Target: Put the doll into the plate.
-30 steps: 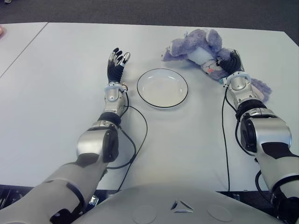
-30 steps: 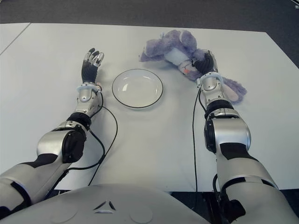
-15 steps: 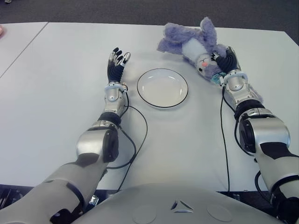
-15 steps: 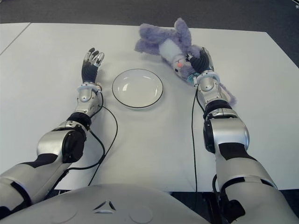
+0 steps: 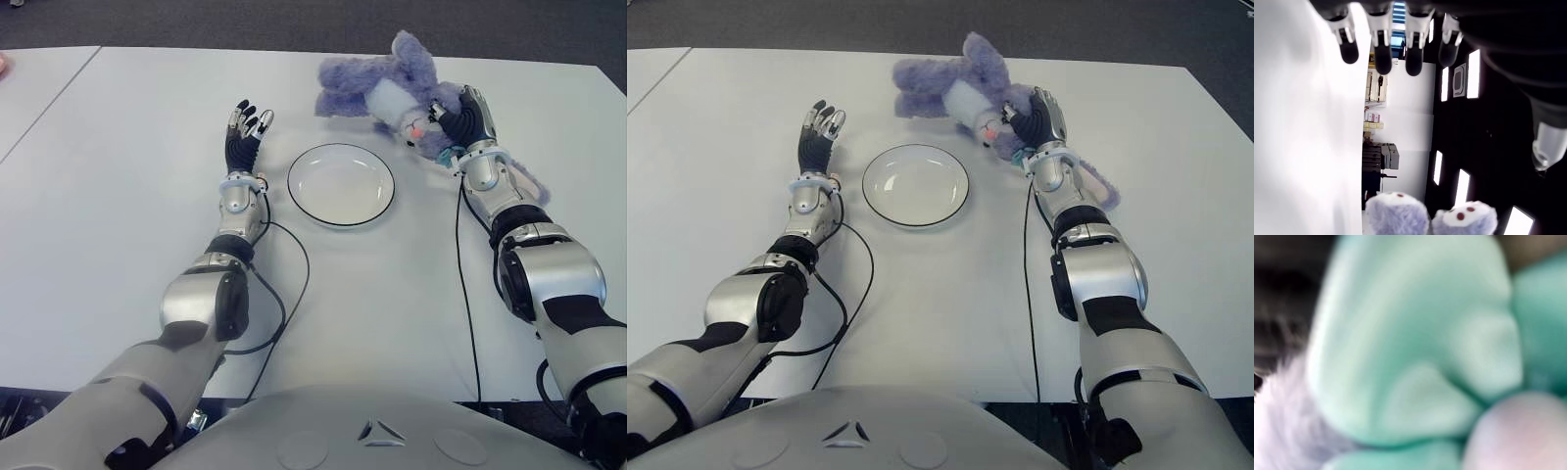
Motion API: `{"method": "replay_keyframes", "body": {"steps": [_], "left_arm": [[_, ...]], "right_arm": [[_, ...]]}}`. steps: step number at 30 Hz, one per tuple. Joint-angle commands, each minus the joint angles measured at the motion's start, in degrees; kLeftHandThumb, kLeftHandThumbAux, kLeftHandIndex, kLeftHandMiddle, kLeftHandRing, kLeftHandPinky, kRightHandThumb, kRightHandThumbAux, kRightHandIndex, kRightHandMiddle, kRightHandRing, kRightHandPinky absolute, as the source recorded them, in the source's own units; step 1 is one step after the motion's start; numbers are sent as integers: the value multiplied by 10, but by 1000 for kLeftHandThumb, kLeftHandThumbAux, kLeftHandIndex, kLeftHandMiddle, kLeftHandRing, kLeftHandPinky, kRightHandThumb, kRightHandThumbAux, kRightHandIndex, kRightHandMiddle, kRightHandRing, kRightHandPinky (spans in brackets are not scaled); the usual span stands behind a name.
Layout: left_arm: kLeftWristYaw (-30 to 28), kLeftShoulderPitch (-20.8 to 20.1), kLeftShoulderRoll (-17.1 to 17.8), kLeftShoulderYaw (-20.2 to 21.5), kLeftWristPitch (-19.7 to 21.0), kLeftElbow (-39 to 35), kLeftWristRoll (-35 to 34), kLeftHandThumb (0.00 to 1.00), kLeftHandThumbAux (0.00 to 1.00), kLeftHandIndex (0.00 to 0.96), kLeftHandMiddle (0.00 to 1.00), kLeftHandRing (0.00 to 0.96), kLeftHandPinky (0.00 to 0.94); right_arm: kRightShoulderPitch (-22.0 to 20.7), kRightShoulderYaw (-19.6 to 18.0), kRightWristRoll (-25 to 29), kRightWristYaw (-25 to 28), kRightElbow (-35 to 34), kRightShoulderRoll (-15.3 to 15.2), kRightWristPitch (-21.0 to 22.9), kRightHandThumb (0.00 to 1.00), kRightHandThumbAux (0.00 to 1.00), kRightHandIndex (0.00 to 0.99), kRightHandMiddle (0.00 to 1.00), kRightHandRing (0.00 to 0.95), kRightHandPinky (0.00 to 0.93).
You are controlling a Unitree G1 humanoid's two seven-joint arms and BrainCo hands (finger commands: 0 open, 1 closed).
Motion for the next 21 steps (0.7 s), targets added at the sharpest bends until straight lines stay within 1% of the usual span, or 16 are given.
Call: {"method": "replay_keyframes", "body": {"steps": [1, 5, 11, 15, 21], "left_arm": [[2, 120, -32, 3, 63, 80, -5, 0, 538, 118, 133, 120, 95], [7, 121, -31, -1, 62, 81, 0, 0, 540, 119, 133, 119, 99], [4, 121, -35, 5, 53, 80, -7, 0, 539, 124, 136, 120, 102], [8, 120, -36, 4, 59, 80, -6, 0, 536, 124, 135, 120, 100], [14, 118, -36, 1, 70, 81, -3, 0, 535, 128, 143, 124, 104]], "right_arm": [[-36, 23, -23, -51, -14, -3, -42, 697, 726, 438, 893, 890, 874], [-41, 38, -40, -88, -24, 1, -69, 697, 725, 438, 894, 892, 878], [-41, 58, -58, -124, -38, 6, -101, 697, 725, 438, 896, 894, 882], [-36, 68, -63, -136, -46, 8, -120, 696, 725, 438, 897, 894, 881], [-27, 82, -69, -144, -64, 9, -167, 696, 725, 437, 895, 891, 875]]}}
